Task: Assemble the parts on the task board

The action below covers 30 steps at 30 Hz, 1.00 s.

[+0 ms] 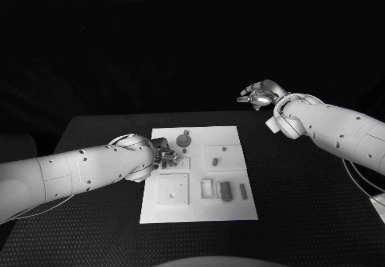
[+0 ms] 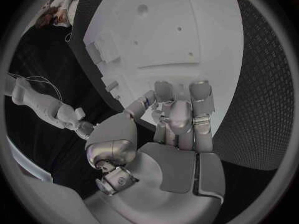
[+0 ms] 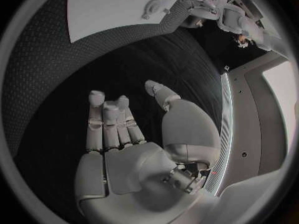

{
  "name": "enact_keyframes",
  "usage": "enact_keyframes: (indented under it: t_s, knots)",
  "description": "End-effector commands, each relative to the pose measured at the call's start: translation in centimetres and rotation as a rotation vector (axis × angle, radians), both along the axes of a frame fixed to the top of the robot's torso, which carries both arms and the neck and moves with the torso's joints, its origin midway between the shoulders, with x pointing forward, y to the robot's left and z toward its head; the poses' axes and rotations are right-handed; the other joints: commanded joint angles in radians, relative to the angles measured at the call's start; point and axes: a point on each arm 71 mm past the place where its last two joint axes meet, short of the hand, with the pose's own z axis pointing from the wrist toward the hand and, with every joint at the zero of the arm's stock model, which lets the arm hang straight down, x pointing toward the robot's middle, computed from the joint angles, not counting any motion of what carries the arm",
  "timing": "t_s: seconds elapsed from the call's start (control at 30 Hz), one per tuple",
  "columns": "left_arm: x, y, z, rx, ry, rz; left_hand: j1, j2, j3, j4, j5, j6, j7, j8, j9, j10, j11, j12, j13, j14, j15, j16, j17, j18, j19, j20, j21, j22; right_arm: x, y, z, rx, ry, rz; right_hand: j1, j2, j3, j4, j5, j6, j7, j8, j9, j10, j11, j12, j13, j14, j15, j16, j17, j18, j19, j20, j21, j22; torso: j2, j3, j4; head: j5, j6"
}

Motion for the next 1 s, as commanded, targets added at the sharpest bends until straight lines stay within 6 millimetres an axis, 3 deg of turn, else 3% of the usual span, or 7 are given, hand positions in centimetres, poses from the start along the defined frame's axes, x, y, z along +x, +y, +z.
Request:
enact_keyframes:
  t_s: [0.03, 0.47, 1.0]
  knots:
    - [-0.1, -0.3, 0.0, -0.011, 0.005, -0.011, 0.007, 0.016, 0.04, 0.032, -0.008, 0.071, -0.048, 0.0, 0.0, -0.007, 0.002, 0.006, -0.001, -0.052, -0.048, 0.005, -0.002, 0.025, 0.014, -0.026, -0.004, 0.017, 0.0, 0.1, 0.0, -0.006, 0.003, 0.015, -0.002, 0.006, -0.003, -0.004, 0.002, -0.001, 0.03, 0.004, -0.001, -0.009, 0.001, 0.007, -0.001, -0.008, -0.002, 0.006, -0.002, 0.028, -0.006, 0.002, -0.004, 0.015, 0.0, -0.0003, 0.0001, 0.001, -0.002]
    - [-0.1, -0.3, -0.4, -0.008, 0.011, -0.006, 0.012, 0.017, 0.043, 0.032, -0.06, 0.065, -0.046, -0.005, 0.0, -0.014, 0.004, 0.009, 0.001, -0.055, -0.046, 0.009, -0.015, 0.024, 0.012, -0.026, -0.008, 0.017, -0.1, 0.0, 0.0, -0.006, 0.003, 0.014, -0.002, 0.006, -0.002, -0.004, 0.003, -0.001, 0.03, 0.004, -0.002, -0.009, 0.001, 0.008, -0.002, -0.008, -0.002, 0.006, -0.002, 0.028, -0.006, 0.002, -0.004, 0.015, 0.0, 0.0, -0.0001, 0.001, -0.002]
    - [-0.4, -0.6, -1.1, 0.017, 0.027, -0.022, 0.013, 0.018, 0.044, 0.032, -0.069, 0.063, -0.045, -0.006, -0.001, -0.016, 0.004, 0.01, 0.001, -0.055, -0.046, 0.009, -0.018, 0.024, 0.012, -0.026, -0.008, 0.017, -0.1, 0.1, 0.0, -0.006, 0.005, 0.018, -0.003, 0.006, -0.002, -0.004, 0.003, -0.001, 0.03, 0.004, -0.002, -0.009, 0.001, 0.008, -0.002, -0.008, -0.002, 0.007, -0.002, 0.028, -0.006, 0.002, -0.004, 0.015, 0.0, -0.0002, -0.0004, -0.003, -0.007]
